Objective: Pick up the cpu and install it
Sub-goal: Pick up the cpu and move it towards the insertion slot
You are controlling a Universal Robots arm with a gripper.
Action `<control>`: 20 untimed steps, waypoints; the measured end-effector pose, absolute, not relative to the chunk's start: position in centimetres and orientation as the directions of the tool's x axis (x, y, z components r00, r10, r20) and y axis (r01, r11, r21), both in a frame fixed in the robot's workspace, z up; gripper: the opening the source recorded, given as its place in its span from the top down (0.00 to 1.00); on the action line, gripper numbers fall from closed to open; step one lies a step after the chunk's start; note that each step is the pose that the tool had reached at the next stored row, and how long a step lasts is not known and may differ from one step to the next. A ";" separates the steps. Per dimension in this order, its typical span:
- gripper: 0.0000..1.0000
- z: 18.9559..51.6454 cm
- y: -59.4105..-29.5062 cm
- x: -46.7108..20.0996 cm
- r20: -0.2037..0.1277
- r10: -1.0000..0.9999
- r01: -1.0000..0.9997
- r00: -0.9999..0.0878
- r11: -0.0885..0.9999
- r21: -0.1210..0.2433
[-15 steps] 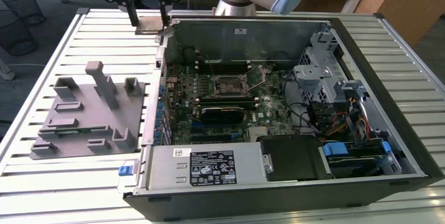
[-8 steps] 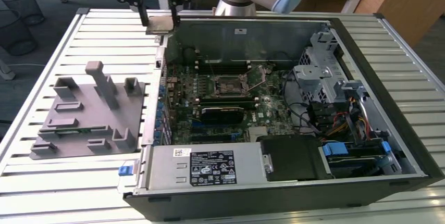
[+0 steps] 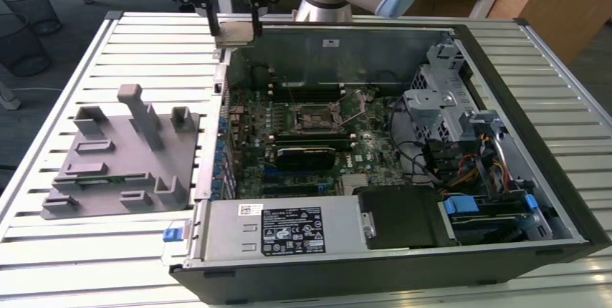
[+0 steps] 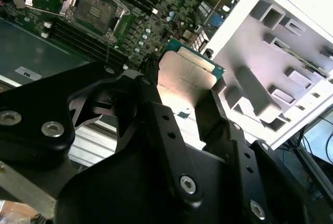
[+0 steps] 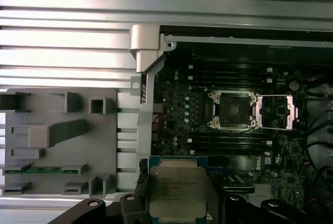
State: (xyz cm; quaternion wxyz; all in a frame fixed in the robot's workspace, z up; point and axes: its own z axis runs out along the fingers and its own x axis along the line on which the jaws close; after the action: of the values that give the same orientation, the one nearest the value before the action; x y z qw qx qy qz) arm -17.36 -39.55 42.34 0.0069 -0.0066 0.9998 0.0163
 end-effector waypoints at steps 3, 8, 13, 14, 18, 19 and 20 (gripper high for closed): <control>0.47 42.3 -39.5 -16.8 -0.014 -0.013 -0.013 -1.000 0.999 0.033; 0.47 42.3 -39.5 -15.8 -0.014 -0.013 -0.013 -1.000 0.999 0.033; 0.47 42.2 -39.5 -14.5 -0.014 -0.013 -0.013 -1.000 0.999 0.033; 0.47 42.2 -39.5 -14.2 -0.014 -0.013 -0.013 -1.000 0.999 0.033; 0.47 42.2 -39.4 -13.3 -0.014 -0.013 -0.013 -1.000 0.999 0.033; 0.47 42.2 -39.4 -13.1 -0.014 -0.013 -0.013 -1.000 0.999 0.033; 0.47 42.1 -39.3 -13.0 -0.014 -0.013 -0.013 -1.000 0.999 0.033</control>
State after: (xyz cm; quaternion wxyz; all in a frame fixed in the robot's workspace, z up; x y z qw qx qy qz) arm -12.96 -39.35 42.15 0.0068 -0.0066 0.9998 0.0166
